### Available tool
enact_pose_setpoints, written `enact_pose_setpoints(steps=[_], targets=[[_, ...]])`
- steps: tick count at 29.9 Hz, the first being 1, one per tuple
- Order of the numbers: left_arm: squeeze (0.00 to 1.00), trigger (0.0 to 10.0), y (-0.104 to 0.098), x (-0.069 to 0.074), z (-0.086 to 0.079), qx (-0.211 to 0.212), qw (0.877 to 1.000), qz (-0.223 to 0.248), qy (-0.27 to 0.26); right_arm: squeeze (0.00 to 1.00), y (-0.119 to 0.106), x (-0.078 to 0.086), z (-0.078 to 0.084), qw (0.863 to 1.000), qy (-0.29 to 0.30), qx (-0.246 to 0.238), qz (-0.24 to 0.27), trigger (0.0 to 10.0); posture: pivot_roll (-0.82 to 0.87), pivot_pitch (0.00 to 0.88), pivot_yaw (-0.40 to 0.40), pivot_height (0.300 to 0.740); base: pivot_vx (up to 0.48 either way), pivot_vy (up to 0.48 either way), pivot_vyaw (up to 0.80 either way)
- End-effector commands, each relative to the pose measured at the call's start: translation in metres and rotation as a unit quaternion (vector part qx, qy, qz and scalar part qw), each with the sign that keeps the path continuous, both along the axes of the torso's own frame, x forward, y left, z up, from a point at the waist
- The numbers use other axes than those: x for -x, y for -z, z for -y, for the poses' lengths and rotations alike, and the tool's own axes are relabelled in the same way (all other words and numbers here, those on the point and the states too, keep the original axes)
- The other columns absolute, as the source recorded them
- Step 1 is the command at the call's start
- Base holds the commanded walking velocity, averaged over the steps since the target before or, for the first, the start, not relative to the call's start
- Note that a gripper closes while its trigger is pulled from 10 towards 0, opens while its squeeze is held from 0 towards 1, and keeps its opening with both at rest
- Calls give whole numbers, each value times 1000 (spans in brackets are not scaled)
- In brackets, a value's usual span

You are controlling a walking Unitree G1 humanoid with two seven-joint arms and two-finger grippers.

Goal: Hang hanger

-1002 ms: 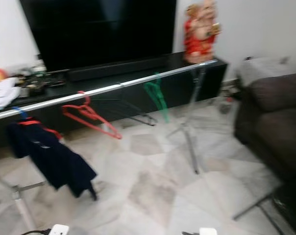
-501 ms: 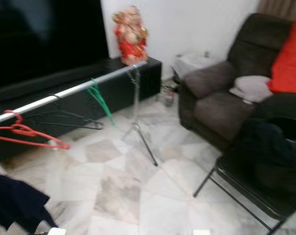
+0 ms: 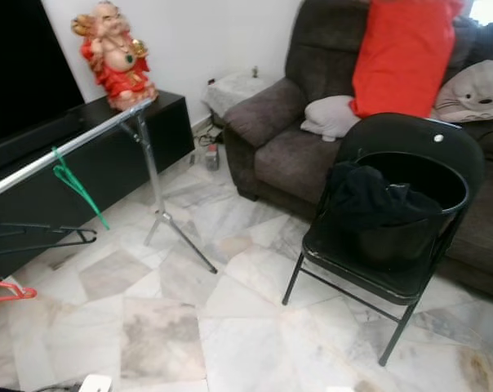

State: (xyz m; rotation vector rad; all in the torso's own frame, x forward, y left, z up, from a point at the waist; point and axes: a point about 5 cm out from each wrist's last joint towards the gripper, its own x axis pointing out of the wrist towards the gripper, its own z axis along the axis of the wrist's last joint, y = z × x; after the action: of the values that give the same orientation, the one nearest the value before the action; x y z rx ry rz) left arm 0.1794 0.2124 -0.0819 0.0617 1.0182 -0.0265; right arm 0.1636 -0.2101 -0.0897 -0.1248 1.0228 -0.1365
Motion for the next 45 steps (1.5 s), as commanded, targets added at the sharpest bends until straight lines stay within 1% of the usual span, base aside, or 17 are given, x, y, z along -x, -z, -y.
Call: enact_pose_setpoints(steps=[1,13,15,22,34,45], targets=[[0,10000,2,6,-7,-7,1000,-9,-13,0,2,1,-5,1000,2,-7,-3,10000,-91,0,78,740,0,0,-800],[0,10000,2,6,-7,0,1000,-3,-26,0,1,0,-6,1000,4,-7,-1,10000,-88,0,78,740,0,0,-797],[0,10000,1,6,-6,3,1000,-1,-27,0,1,-1,-6,1000,14,-9,6,10000,-88,0,77,740,0,0,-781],[0,10000,1,5,-6,5,1000,1,-29,0,-3,-6,-4,999,25,-5,25,10000,-88,0,77,740,358,0,0],[0,10000,1,4,-6,8,1000,-1,-28,0,-3,-8,-4,999,34,-4,27,10000,-87,0,78,740,390,0,0],[0,10000,1,4,-6,8,1000,-2,-25,0,-3,-8,-4,999,35,-1,29,10000,-85,0,80,740,393,0,-760]])
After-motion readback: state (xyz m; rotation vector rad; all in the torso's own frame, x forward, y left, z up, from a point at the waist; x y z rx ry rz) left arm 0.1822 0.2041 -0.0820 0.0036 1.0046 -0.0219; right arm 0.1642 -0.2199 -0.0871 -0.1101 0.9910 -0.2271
